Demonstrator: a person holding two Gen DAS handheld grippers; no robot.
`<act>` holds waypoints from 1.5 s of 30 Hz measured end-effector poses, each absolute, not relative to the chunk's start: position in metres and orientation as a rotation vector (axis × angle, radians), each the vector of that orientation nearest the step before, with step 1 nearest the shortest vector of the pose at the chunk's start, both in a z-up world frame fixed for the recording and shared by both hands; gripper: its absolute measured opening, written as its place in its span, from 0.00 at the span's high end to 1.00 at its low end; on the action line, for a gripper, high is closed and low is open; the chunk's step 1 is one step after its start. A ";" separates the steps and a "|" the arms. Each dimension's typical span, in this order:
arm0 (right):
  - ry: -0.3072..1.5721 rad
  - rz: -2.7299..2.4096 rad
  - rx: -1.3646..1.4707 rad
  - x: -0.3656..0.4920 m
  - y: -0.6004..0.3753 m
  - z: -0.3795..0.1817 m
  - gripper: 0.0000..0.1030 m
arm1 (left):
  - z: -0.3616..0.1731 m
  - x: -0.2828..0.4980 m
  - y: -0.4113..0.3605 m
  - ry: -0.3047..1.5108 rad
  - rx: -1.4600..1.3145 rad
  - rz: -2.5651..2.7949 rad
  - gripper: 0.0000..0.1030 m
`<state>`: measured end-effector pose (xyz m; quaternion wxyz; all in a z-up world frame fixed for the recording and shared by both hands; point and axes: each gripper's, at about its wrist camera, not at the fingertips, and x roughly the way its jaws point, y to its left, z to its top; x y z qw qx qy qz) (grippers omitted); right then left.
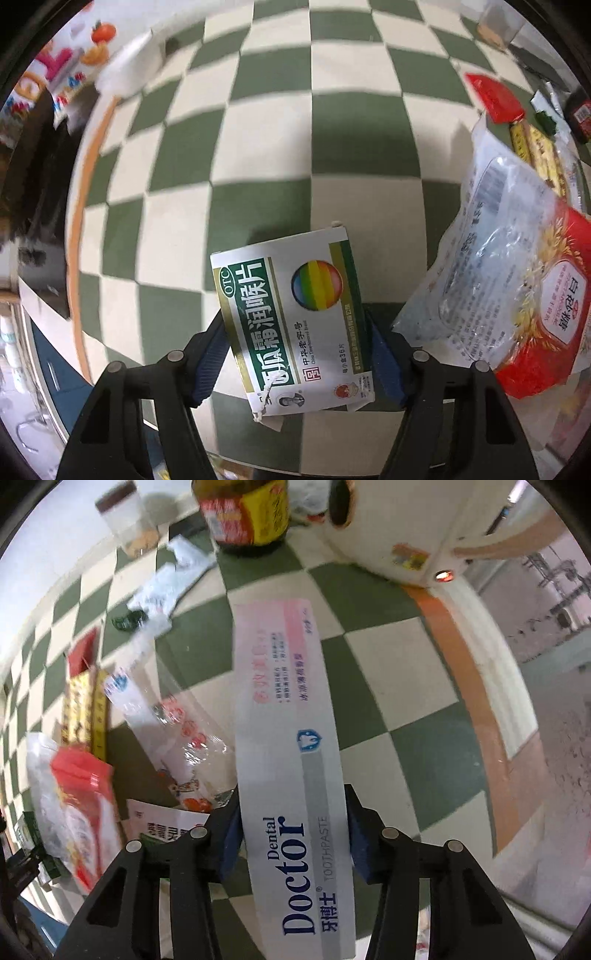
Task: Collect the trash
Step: 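Grasp the green medicine box with the left tool while the right tool grasps the toothpaste box, then carry both boxes to the white bin and open both tools to drop them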
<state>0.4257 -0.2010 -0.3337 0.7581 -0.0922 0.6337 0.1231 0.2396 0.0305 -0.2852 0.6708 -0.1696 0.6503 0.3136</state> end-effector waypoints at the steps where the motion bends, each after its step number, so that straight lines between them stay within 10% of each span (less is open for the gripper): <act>1: 1.364 0.260 -0.189 0.421 -0.203 -0.326 0.52 | -0.275 0.240 0.027 1.443 -0.358 0.704 0.34; 16: 1.181 0.001 0.169 0.315 -0.264 -0.230 0.53 | -0.181 0.258 0.023 1.122 0.001 0.353 0.34; 27: 1.237 -0.411 0.586 0.122 -0.474 -0.312 0.53 | -0.177 0.268 -0.245 1.143 0.210 -0.293 0.34; 45: 1.485 -0.480 1.059 -0.030 -0.628 -0.766 0.53 | -0.676 0.173 -0.537 1.753 0.571 -0.688 0.34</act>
